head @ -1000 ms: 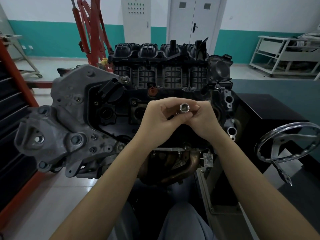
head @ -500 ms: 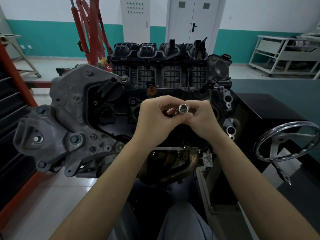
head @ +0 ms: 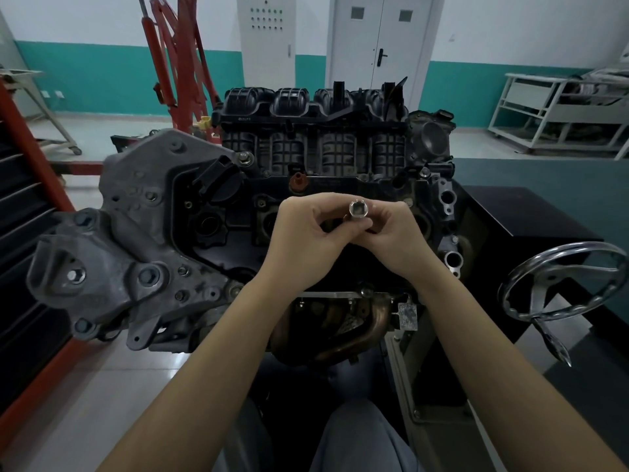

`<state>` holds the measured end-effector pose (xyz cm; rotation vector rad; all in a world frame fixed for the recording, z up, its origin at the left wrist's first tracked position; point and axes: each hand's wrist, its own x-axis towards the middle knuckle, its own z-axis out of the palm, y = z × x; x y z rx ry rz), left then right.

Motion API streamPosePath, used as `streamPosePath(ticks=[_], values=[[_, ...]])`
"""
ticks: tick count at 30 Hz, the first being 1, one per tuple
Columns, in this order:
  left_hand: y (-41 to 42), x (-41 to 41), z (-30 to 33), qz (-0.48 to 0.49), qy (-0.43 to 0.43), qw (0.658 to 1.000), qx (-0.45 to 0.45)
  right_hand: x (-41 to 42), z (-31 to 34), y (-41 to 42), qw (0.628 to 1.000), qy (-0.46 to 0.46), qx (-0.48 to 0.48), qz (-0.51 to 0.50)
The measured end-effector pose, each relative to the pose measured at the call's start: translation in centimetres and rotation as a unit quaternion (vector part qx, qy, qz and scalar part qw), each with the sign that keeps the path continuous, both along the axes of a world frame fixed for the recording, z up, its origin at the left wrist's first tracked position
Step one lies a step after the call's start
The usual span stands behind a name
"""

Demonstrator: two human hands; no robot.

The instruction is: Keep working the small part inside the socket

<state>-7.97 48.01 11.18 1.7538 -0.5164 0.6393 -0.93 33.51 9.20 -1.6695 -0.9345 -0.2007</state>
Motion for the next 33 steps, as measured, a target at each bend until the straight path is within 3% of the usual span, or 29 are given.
streamPosePath(ticks=[3, 9, 15, 21, 27, 33], values=[[0.09, -0.09, 0.01, -0.057, 0.016, 0.998, -0.012, -0.15, -0.02, 0.19, 1.000, 0.002, 0.009, -0.015], [-0.08, -0.10, 0.03, 0.026, -0.013, 1.000, 0.007, 0.15, -0.14, -0.01, 1.000, -0.002, 0.017, -0.011], [-0.15, -0.22, 0.06, -0.030, -0.007, 0.999, 0.009, 0.04, -0.12, -0.03, 1.000, -0.011, 0.029, 0.001], [-0.52, -0.20, 0.29, 0.046, -0.021, 0.998, 0.034, 0.11, -0.22, -0.11, 1.000, -0.005, 0.023, -0.006], [-0.12, -0.41, 0.15, -0.045, 0.000, 0.999, 0.021, -0.11, -0.13, 0.03, 0.999, -0.007, 0.032, -0.021], [-0.30, -0.19, 0.13, 0.062, -0.052, 0.994, 0.067, 0.23, -0.20, -0.10, 1.000, -0.018, 0.013, -0.014]])
